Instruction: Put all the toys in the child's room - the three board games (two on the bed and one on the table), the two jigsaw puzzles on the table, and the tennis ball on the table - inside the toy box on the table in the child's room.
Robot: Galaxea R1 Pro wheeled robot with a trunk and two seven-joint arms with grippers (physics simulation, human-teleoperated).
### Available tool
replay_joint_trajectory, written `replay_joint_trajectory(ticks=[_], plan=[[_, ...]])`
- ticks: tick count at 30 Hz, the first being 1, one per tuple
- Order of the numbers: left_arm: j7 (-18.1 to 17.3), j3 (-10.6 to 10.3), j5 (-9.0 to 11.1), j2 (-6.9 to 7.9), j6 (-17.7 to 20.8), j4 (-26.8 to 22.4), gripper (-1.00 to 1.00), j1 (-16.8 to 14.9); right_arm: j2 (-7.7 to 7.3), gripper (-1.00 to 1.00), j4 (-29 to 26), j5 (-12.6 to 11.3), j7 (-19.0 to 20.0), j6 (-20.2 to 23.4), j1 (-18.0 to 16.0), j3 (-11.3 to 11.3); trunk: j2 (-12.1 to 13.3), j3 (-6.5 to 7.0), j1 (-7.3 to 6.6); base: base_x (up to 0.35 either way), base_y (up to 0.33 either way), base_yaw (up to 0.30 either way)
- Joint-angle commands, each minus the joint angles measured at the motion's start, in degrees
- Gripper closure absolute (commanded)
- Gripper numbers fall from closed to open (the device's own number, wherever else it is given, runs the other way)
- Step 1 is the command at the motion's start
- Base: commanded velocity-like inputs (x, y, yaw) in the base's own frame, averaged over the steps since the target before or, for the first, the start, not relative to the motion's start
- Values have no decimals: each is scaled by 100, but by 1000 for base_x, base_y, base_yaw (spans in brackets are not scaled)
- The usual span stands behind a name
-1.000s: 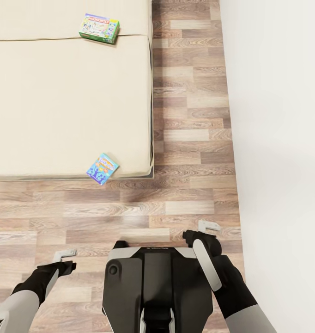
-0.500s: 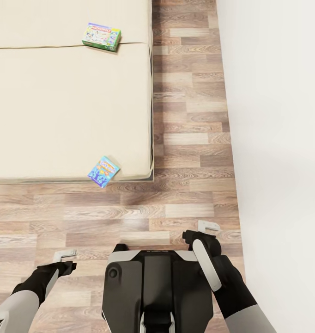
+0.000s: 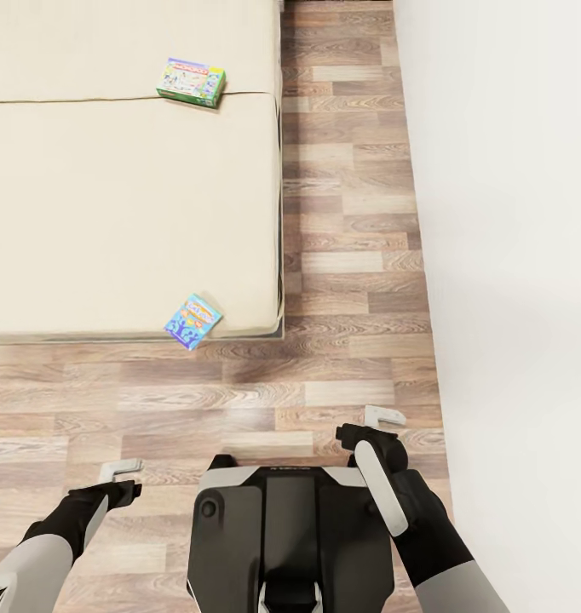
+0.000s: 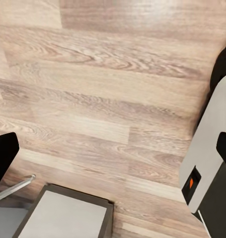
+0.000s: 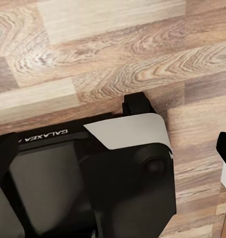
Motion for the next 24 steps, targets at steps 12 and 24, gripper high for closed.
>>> replay_joint_trajectory(ticks=[12, 24], plan=[[-49, 47, -71, -56, 47, -6, -100, -2, 4, -100, -9, -58, -59, 9, -3, 8, -9, 109, 4, 0, 0, 0], [-44, 47, -91, -208, 173, -3, -100, -2, -4, -100, -12, -59, -59, 9, -3, 8, -9, 222, 4, 0, 0, 0]])
